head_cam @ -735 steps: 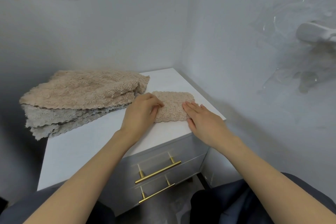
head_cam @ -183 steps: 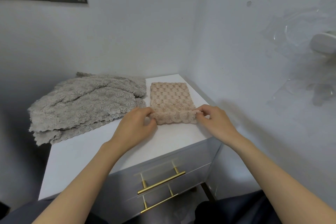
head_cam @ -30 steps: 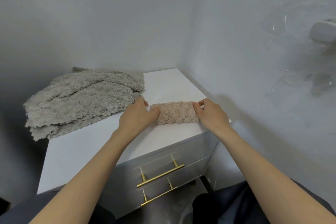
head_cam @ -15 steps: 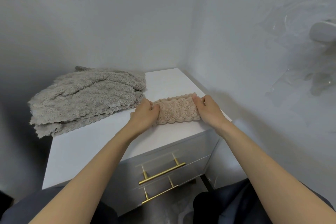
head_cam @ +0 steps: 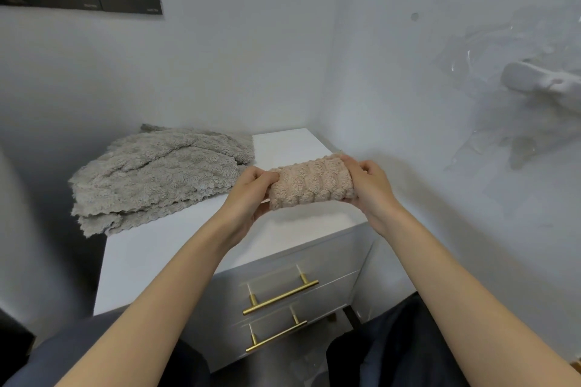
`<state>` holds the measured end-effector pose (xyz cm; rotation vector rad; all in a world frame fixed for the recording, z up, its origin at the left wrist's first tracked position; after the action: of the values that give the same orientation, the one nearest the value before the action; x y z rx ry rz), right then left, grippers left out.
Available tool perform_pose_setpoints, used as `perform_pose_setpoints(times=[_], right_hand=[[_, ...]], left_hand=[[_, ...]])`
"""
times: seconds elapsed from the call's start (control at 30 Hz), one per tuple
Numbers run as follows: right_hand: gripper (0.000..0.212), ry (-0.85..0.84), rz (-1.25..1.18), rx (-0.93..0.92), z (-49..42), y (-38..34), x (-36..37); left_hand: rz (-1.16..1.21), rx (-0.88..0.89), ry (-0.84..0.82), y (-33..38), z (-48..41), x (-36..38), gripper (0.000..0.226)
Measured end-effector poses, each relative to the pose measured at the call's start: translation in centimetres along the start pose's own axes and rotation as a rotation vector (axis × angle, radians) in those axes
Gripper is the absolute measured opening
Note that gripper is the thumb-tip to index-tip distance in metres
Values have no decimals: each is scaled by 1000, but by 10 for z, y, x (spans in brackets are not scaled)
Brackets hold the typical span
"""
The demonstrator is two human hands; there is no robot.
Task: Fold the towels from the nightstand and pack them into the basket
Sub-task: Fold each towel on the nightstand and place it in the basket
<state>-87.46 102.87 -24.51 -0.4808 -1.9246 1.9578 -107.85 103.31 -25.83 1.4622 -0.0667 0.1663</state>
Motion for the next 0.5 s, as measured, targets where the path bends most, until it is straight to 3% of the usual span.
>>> perform_pose_setpoints(times=[0.3,0.5], right_hand=[[29,-6,-45,33,37,-35,-49],[6,112,31,-24,74,-40,-105]], left_hand=[[38,30,-89,17,36,28,22],[-29,41,-265,25,75,59,21]])
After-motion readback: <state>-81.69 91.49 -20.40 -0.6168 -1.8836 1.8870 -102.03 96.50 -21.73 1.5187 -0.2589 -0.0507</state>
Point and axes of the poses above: each hand's wrist, its own z-axis away from the middle knuckle, its own x-axis out of the palm, y = z × x, the point moved 6 cm from there along -z, towards the middle knuckle, and after that the axes turned 9 degrees about y, right-handed, at the moved point
